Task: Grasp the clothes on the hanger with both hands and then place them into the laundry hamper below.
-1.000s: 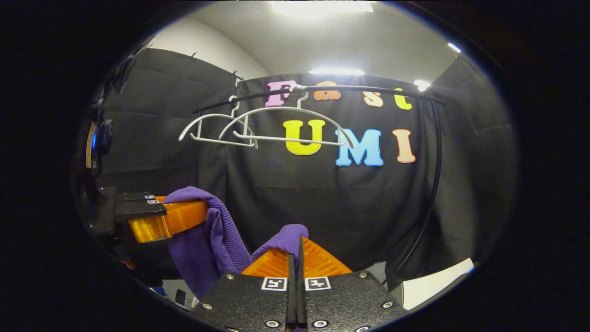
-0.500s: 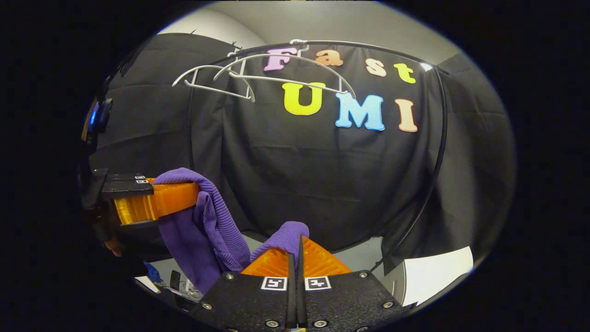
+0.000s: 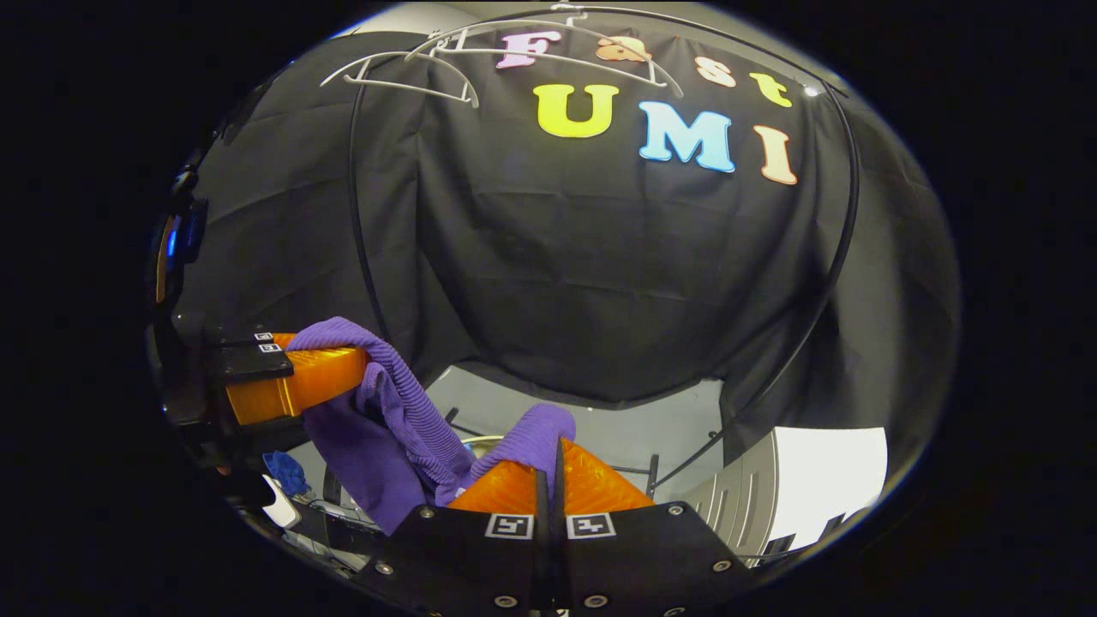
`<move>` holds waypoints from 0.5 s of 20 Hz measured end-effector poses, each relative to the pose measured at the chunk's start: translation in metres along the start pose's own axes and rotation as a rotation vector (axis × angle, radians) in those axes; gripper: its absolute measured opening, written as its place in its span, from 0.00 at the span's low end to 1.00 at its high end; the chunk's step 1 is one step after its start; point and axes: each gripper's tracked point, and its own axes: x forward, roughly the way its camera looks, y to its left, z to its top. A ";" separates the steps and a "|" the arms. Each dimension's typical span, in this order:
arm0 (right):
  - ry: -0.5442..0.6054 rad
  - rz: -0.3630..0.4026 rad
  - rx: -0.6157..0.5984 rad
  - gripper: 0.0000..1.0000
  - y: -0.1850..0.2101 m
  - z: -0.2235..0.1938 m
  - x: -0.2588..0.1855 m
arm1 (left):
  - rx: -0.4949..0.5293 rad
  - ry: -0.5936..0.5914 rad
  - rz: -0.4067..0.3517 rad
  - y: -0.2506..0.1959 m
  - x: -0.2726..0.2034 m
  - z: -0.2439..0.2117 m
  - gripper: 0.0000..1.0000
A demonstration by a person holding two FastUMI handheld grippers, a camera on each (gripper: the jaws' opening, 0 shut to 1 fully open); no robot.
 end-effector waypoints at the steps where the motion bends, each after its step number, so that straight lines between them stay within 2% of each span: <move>1: 0.018 0.002 -0.003 0.00 0.001 -0.007 0.004 | -0.002 0.020 0.004 0.001 0.004 -0.010 0.01; 2: 0.040 0.003 -0.006 0.00 0.001 -0.013 0.007 | -0.003 0.040 0.006 0.003 0.005 -0.018 0.05; 4: 0.087 0.001 -0.011 0.00 0.004 -0.028 0.009 | 0.001 0.078 0.012 0.007 0.008 -0.038 0.01; 5: 0.109 0.002 -0.010 0.00 0.006 -0.036 0.009 | 0.005 0.099 0.014 0.008 0.008 -0.049 0.05; 6: 0.125 0.001 -0.006 0.01 0.005 -0.042 0.010 | 0.012 0.123 0.022 0.010 0.008 -0.057 0.01; 7: 0.138 0.001 -0.005 0.02 0.005 -0.048 0.011 | 0.017 0.141 0.028 0.012 0.008 -0.063 0.01; 8: 0.152 -0.001 -0.009 0.03 0.007 -0.053 0.012 | 0.020 0.157 0.036 0.014 0.008 -0.068 0.06; 9: 0.170 -0.003 -0.013 0.04 0.006 -0.059 0.013 | 0.019 0.171 0.039 0.014 0.010 -0.074 0.02; 10: 0.189 -0.008 -0.014 0.05 0.004 -0.065 0.013 | 0.012 0.186 0.033 0.012 0.010 -0.079 0.04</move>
